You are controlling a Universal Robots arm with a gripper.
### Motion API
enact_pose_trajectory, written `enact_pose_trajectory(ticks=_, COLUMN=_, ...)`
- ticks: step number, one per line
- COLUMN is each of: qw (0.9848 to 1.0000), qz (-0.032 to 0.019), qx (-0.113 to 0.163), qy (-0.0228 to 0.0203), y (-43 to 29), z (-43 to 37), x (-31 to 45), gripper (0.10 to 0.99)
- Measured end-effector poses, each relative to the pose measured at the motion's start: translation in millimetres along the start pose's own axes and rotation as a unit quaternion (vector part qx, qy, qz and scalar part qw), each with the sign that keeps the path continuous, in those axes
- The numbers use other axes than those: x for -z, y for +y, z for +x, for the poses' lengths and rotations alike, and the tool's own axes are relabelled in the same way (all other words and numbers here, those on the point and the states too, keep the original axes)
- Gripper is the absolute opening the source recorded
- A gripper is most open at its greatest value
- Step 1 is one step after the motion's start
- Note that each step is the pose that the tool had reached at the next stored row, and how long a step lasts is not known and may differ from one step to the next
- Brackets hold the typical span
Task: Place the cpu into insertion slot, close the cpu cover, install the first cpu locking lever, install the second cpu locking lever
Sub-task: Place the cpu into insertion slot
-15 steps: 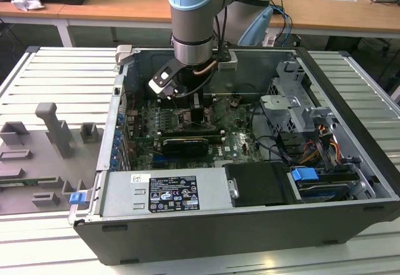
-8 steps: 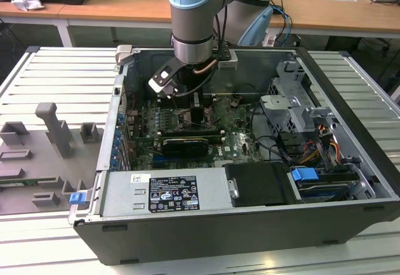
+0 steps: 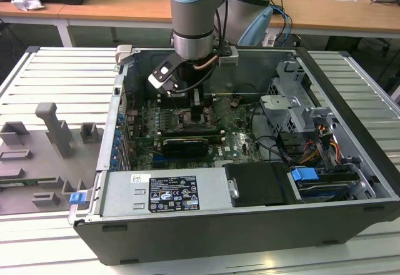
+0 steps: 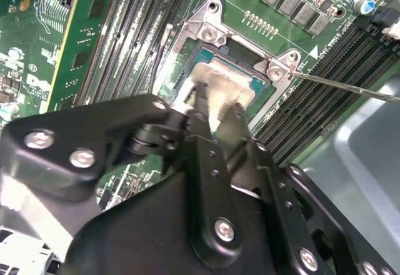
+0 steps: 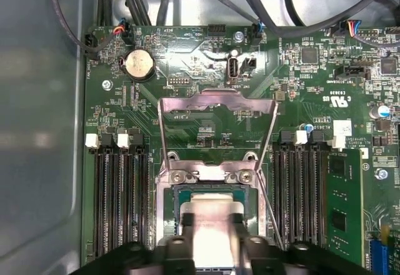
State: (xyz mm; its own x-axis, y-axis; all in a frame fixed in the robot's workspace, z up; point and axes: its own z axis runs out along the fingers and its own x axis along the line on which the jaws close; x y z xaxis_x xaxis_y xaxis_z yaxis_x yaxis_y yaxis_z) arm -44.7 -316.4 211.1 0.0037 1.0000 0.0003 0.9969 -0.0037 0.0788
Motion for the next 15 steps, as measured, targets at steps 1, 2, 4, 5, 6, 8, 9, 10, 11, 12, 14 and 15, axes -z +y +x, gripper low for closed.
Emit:
enact_pose_trajectory(ticks=1, qw=1.0000, qz=0.0001, qx=0.000, qy=-0.0001, y=0.0, z=0.0, x=0.4, gripper=0.290)
enact_pose_trajectory(ticks=2, qw=1.0000, qz=0.0001, qx=0.000, qy=-0.0001, y=0.0, z=0.0, x=1.1, gripper=0.227)
enact_pose_trajectory(ticks=4, qw=1.0000, qz=0.0000, qx=0.000, qy=0.0000, y=0.1, z=0.0, x=1.6, gripper=0.110)
enact_pose_trajectory(ticks=5, qw=1.0000, qz=0.0000, qx=0.000, qy=-0.0001, y=0.1, z=0.0, x=2.1, gripper=0.110)
enact_pose_trajectory(ticks=6, qw=1.0000, qz=0.0000, qx=0.000, qy=-0.0001, y=0.2, z=0.0, x=2.5, gripper=0.106)
enact_pose_trajectory(ticks=8, qw=1.0000, qz=0.0000, qx=0.000, qy=-0.0001, y=0.3, z=0.0, x=4.0, gripper=0.106)
enact_pose_trajectory(ticks=9, qw=1.0000, qz=0.0000, qx=0.000, qy=0.0000, y=0.4, z=0.0, x=4.8, gripper=0.106)
enact_pose_trajectory(ticks=10, qw=1.0000, qz=0.0000, qx=0.000, qy=-0.0001, y=0.4, z=0.0, x=5.5, gripper=0.106)
enact_pose_trajectory(ticks=11, qw=1.0000, qz=0.0000, qx=0.000, qy=-0.0001, y=0.5, z=0.0, x=6.3, gripper=0.106)
enact_pose_trajectory(ticks=12, qw=1.0000, qz=0.0000, qx=0.000, qy=-0.0001, y=0.5, z=0.0, x=6.9, gripper=0.106)
enact_pose_trajectory(ticks=14, qw=1.0000, qz=-0.0001, qx=0.000, qy=0.0001, y=0.6, z=0.1, x=7.3, gripper=0.106)
enact_pose_trajectory(ticks=15, qw=1.0000, qz=0.0000, qx=0.000, qy=-0.0001, y=0.6, z=0.0, x=7.6, gripper=0.106)
